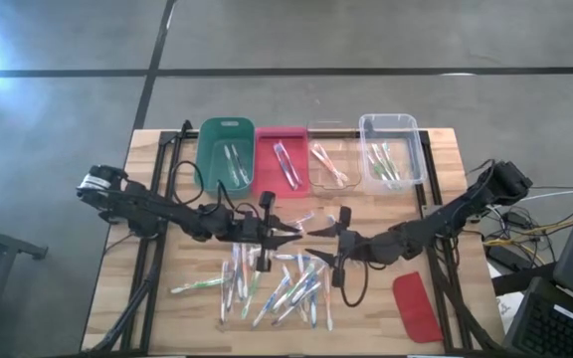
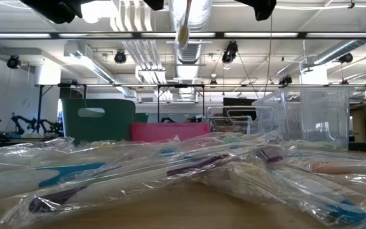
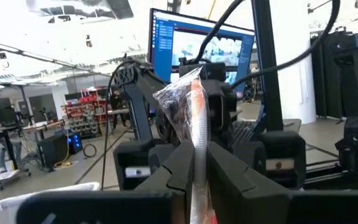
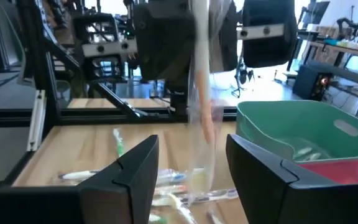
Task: Pick & Place Toothbrushes
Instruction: Put the orange toothbrush into the transparent bin
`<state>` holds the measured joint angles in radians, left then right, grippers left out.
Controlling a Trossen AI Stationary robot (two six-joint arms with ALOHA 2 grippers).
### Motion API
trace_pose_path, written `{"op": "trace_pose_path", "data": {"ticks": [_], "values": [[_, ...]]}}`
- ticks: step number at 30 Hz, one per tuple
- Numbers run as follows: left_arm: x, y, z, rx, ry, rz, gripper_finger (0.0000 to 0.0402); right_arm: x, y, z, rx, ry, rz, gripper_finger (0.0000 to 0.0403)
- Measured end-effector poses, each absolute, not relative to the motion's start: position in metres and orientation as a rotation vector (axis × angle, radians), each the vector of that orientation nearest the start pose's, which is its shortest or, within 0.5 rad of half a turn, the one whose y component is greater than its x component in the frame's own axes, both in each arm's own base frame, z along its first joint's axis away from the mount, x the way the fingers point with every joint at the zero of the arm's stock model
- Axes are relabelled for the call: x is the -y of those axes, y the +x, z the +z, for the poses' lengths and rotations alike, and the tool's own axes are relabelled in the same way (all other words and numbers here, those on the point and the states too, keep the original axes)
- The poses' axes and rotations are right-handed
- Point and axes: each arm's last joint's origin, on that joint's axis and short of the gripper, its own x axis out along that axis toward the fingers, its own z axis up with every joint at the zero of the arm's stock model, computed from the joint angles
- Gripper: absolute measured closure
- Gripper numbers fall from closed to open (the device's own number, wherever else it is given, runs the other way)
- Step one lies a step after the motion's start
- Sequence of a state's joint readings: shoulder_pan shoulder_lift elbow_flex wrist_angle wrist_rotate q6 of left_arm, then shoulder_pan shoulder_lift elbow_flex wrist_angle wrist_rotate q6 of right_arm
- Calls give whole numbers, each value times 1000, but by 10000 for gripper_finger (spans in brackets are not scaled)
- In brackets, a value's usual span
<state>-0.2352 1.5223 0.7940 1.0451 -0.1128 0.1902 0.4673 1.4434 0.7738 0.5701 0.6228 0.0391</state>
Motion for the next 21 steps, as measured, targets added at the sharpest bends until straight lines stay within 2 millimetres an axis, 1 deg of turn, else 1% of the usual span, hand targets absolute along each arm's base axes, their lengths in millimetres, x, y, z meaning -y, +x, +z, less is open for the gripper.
{"op": "trace_pose_path", "data": {"ticks": [3, 7, 10, 16, 21], "values": [[73, 317, 279, 321, 150, -112, 366, -120, 284, 254, -75, -26, -166, 216], [74, 326, 280, 326, 169, -127, 364, -116, 286, 256, -74, -29, -178, 226], [75, 335, 280, 318, 195, -122, 361, -116, 287, 258, -70, -33, -137, 237], [78, 349, 282, 306, 221, -119, 364, -117, 287, 257, -80, -46, -116, 269], [79, 353, 282, 301, 222, -120, 363, -117, 287, 257, -83, -52, -115, 307]]}}
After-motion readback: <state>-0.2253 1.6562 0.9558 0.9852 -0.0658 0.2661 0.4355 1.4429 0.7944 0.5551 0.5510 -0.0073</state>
